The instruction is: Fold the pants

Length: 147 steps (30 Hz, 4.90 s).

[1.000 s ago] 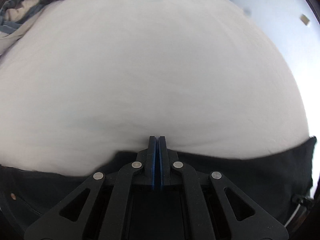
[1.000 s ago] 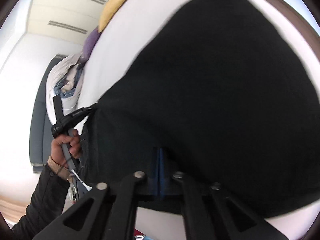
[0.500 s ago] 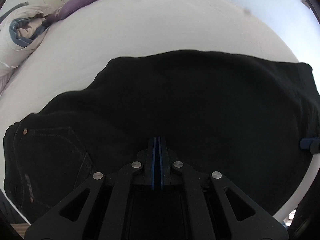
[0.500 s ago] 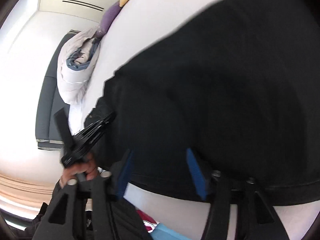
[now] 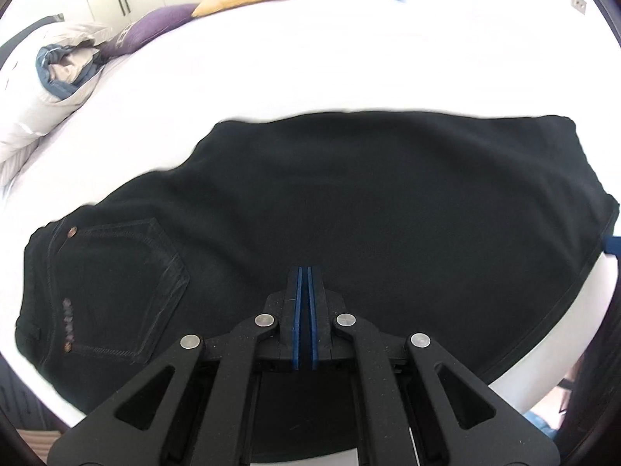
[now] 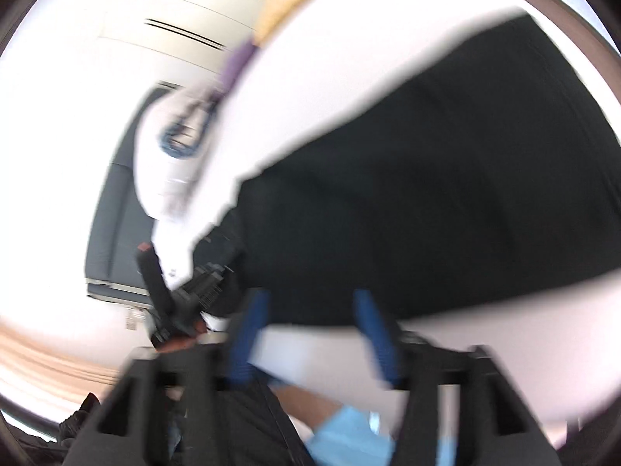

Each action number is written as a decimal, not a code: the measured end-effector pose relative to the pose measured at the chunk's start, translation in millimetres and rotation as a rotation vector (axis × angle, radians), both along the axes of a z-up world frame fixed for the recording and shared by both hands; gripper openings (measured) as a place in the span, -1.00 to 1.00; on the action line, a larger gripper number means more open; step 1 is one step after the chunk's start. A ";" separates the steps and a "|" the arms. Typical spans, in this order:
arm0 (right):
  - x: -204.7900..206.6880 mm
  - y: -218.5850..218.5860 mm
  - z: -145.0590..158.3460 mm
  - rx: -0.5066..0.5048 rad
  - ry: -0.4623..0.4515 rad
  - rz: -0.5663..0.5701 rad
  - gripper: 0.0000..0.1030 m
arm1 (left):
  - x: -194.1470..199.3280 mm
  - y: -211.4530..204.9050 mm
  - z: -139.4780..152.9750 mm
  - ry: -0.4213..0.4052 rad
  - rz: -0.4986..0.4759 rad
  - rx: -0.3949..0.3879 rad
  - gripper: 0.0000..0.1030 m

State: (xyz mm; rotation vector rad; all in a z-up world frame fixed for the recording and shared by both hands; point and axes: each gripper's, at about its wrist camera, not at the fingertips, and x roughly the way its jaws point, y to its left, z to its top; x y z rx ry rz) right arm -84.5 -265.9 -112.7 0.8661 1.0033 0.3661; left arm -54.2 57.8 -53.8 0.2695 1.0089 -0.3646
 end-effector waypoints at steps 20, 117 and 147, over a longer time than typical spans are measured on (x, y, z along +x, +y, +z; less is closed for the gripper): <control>-76.2 -134.2 -7.2 0.049 -0.091 -0.613 0.33 | 39.5 126.5 -12.6 0.048 0.257 -0.191 -0.95; -17.4 123.9 18.8 -0.829 -0.264 0.089 -0.76 | 89.3 -70.5 -30.2 0.554 0.141 -0.639 0.44; 28.9 218.8 27.0 -0.709 -0.342 0.323 -0.76 | 165.3 -35.0 11.3 0.452 -0.167 -0.318 -0.85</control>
